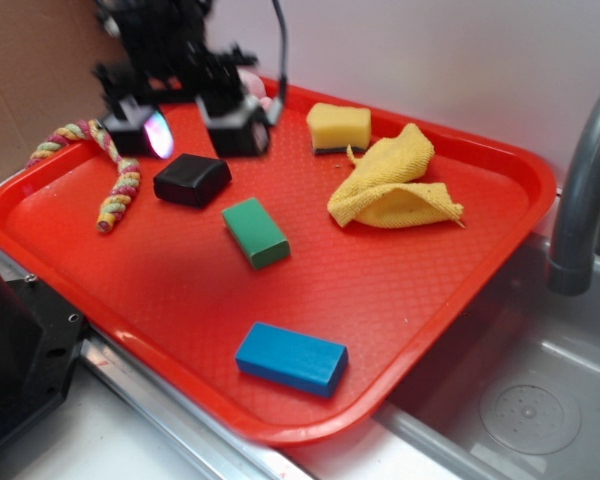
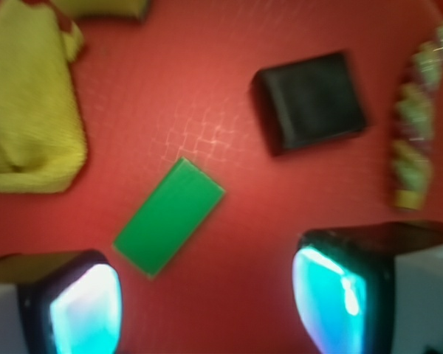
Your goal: Grab the green block.
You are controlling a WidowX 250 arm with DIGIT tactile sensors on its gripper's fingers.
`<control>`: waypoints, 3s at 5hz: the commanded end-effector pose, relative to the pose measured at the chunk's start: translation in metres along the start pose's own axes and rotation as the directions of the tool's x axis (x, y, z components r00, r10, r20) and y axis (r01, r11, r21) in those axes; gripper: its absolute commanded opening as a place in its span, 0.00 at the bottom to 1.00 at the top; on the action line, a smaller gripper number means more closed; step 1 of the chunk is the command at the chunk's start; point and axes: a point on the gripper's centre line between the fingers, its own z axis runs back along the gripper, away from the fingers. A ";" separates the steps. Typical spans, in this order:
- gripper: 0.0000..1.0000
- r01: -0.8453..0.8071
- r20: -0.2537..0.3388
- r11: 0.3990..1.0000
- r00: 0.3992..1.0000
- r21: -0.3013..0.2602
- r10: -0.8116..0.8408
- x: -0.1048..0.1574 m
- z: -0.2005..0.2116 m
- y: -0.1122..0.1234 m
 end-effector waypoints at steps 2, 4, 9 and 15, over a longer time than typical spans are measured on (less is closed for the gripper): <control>1.00 -0.361 0.075 0.932 0.931 0.036 0.358 0.021 -0.011 -0.027; 1.00 -0.348 0.028 0.933 0.938 0.096 0.346 0.037 -0.066 -0.030; 1.00 -0.288 -0.019 0.952 0.956 0.106 0.291 -0.003 -0.080 -0.002; 0.00 -0.130 -0.099 0.978 0.984 0.160 0.147 -0.039 -0.104 0.010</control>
